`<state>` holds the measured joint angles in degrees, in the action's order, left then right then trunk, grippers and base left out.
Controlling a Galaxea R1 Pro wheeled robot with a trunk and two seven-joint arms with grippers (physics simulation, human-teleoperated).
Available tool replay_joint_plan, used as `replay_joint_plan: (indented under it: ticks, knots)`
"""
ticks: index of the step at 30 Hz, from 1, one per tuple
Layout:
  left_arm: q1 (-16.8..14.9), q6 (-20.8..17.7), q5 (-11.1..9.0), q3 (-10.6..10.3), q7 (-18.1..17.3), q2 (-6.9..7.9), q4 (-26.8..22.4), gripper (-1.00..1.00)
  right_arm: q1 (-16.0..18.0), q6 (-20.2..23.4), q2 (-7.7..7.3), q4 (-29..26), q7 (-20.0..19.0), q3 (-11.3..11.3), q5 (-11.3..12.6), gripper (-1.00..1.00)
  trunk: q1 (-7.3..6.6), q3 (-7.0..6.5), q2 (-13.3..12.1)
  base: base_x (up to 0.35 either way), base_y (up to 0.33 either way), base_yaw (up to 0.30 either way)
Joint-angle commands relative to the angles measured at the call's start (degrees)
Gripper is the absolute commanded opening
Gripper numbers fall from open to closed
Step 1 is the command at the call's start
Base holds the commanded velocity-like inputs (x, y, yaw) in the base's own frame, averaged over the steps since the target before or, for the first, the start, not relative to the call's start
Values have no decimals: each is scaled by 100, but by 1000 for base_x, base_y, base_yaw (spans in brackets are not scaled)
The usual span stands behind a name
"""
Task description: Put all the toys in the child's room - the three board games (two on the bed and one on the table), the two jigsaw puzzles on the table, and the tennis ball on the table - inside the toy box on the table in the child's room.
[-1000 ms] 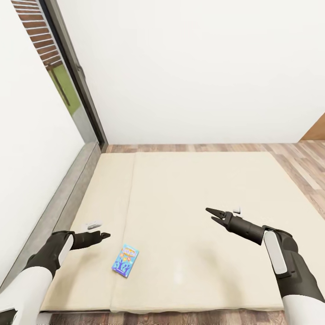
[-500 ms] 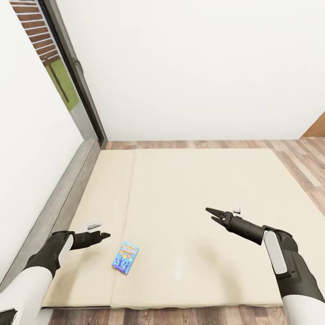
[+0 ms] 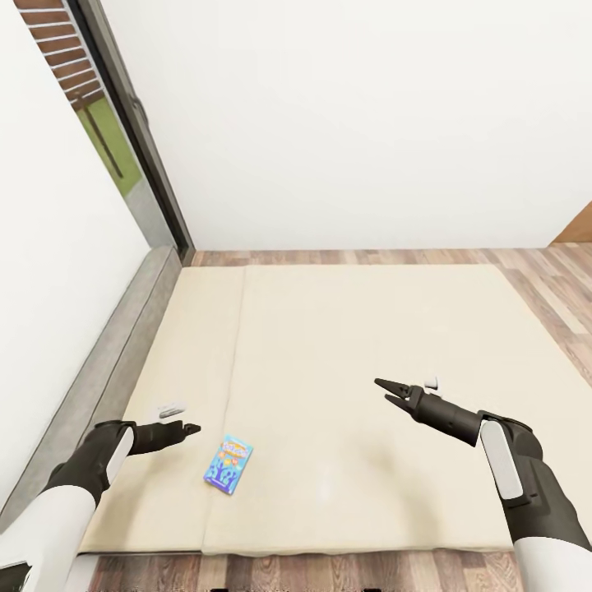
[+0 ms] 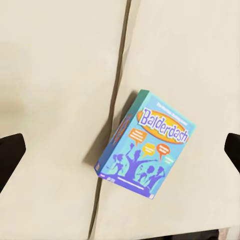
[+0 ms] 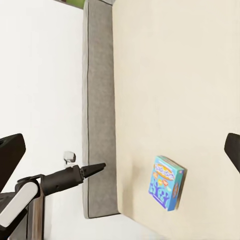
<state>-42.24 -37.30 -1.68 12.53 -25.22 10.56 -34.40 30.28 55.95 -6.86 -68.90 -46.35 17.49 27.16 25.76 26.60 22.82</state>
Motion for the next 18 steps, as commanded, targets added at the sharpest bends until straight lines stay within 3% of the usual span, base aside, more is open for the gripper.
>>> replay_joint_plan:
  ticks: [1, 18]
  knots:
    - [-3, -45, -15, 21, -12, -2, -5, 100, 5, 24, 1, 0, -27, 6, -16, 100, 3, 18, 10, 0, 0, 0]
    - [-3, 116, -38, -4, -215, 40, 30, 100, 5, 21, 1, 0, -26, 1, -17, 100, 3, 179, 10, 0, 0, 0]
